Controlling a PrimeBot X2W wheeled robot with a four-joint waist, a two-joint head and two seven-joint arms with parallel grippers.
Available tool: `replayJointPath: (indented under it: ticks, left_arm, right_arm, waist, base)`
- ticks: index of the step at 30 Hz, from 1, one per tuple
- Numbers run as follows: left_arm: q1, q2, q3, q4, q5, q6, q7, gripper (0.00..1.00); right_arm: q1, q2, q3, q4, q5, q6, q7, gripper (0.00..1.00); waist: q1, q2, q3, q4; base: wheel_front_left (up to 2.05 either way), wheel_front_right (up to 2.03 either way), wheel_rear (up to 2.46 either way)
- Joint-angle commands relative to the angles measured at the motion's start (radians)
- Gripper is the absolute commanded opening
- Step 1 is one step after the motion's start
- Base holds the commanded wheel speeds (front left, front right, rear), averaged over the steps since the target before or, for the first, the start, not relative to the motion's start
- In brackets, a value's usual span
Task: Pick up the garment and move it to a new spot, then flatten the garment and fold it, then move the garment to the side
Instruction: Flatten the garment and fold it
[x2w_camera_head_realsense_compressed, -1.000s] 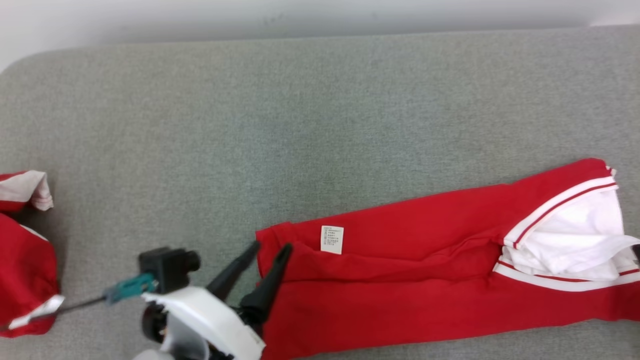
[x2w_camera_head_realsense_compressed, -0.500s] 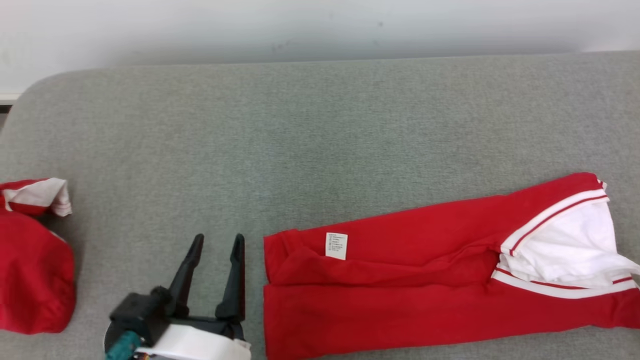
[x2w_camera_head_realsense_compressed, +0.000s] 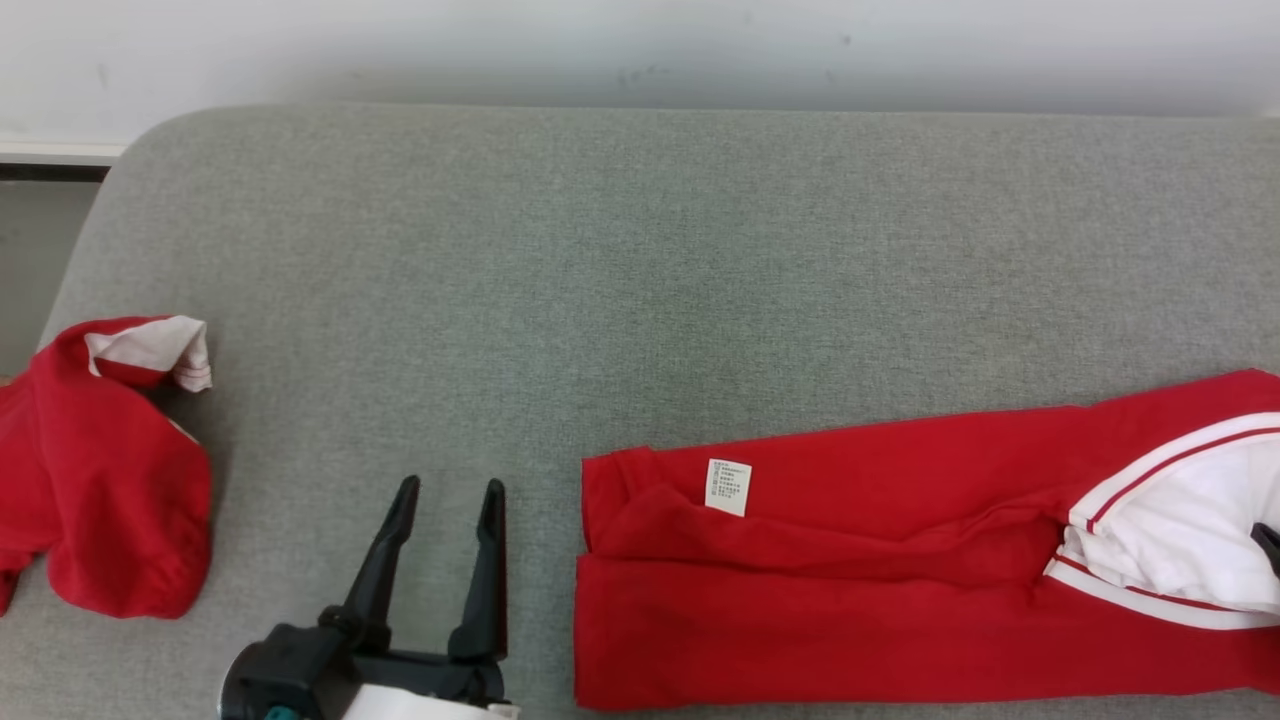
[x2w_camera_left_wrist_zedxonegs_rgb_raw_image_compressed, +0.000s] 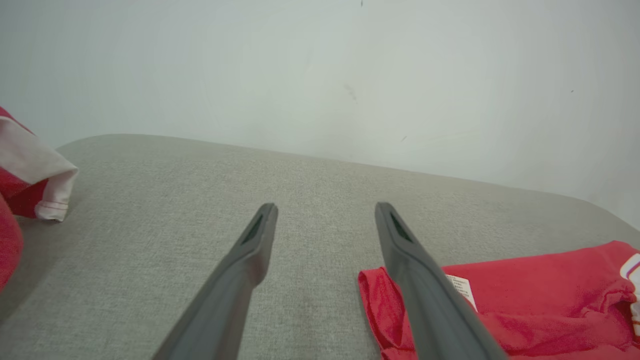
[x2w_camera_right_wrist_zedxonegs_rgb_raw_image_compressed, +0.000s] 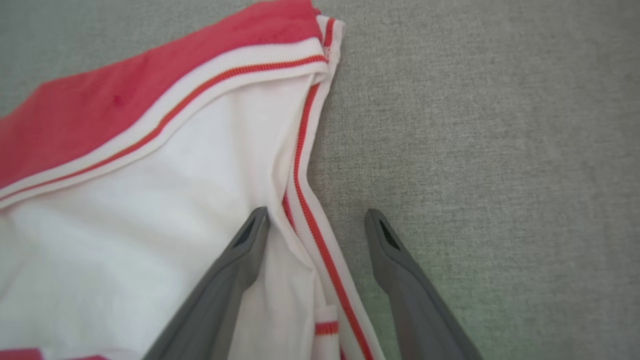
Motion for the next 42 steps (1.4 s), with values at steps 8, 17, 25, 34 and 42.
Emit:
replayJointPath:
  ticks: [8, 17, 25, 34, 42]
  left_arm:
    - [0.050, -0.040, 0.057, 0.018, 0.058, -0.052, -0.001, 1.00]
    - [0.073, -0.052, 0.071, 0.057, 0.081, -0.077, -0.002, 1.00]
    - [0.080, -0.052, 0.071, 0.091, 0.074, -0.082, -0.001, 1.00]
    - [0.090, -0.052, 0.087, 0.117, 0.096, -0.096, -0.001, 1.00]
    - [0.115, -0.052, 0.096, 0.137, 0.083, -0.095, -0.001, 1.00]
  right_arm:
    - [-0.007, 0.074, 0.072, 0.003, 0.033, 0.004, 0.106, 1.00]
    - [-0.021, 0.025, 0.085, -0.031, 0.059, 0.001, 0.072, 0.00]
    - [-0.016, -0.057, 0.002, -0.003, 0.087, -0.001, -0.005, 0.00]
    - [0.034, -0.171, -0.160, 0.088, 0.092, -0.001, -0.058, 0.00]
    - [0.058, -0.188, -0.139, -0.062, 0.044, -0.001, -0.046, 0.00]
  waist:
    - [0.0000, -0.0001, -0.003, 0.012]
    - [0.0000, -0.0001, -0.019, 0.014]
    - [0.0000, -0.0001, -0.030, 0.004]
    - [0.0000, -0.0001, -0.061, -0.003]
    - [0.0000, -0.0001, -0.123, -0.026]
  base:
    - [0.00, 0.00, 0.00]
    - [0.00, 0.00, 0.00]
    - [0.00, 0.00, 0.00]
    - [0.00, 0.00, 0.00]
    - [0.00, 0.00, 0.00]
